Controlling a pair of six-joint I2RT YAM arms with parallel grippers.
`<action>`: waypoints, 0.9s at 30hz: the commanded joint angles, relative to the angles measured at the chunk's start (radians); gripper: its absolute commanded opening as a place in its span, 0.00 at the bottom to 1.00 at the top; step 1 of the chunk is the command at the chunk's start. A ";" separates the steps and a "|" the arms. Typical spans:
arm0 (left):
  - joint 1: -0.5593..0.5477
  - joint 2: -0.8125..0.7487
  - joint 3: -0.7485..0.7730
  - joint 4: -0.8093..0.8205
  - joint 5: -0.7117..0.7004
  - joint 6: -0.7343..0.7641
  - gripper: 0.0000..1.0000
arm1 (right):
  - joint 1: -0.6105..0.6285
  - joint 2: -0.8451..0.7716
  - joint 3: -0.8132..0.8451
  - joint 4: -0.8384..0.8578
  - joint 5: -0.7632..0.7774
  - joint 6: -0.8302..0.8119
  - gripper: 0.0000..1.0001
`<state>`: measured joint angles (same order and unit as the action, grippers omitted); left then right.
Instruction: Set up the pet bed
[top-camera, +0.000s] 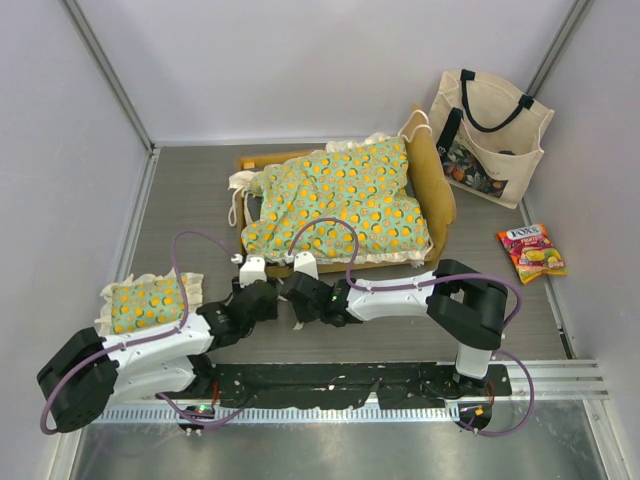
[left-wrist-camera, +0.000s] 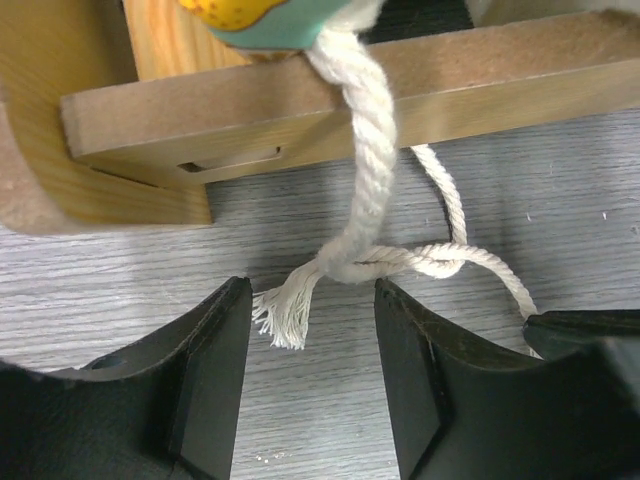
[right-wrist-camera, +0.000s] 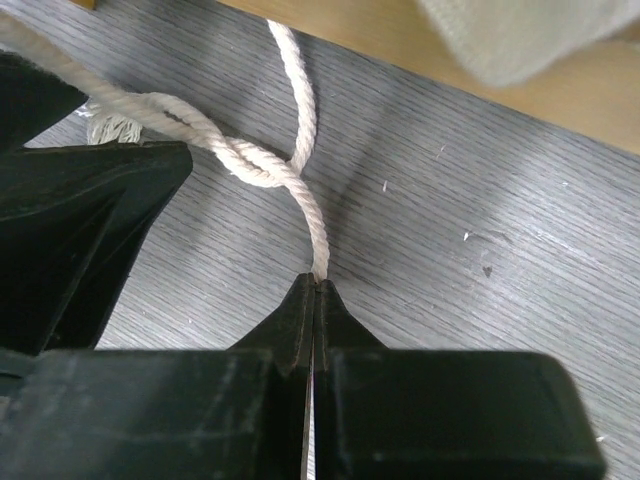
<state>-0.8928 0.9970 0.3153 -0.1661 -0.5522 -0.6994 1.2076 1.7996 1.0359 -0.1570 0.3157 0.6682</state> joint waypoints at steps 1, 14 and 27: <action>-0.003 0.040 0.050 0.051 -0.020 0.009 0.53 | -0.003 -0.052 0.000 0.034 -0.004 0.004 0.01; -0.017 0.167 0.099 -0.050 -0.006 -0.097 0.32 | -0.010 -0.057 0.003 0.033 -0.009 -0.001 0.01; -0.020 0.171 0.136 -0.179 0.006 -0.219 0.00 | -0.014 -0.051 0.023 0.027 -0.013 -0.004 0.01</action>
<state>-0.9062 1.1912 0.4294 -0.2455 -0.5793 -0.8181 1.1843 1.7809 1.0359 -0.1368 0.2955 0.6678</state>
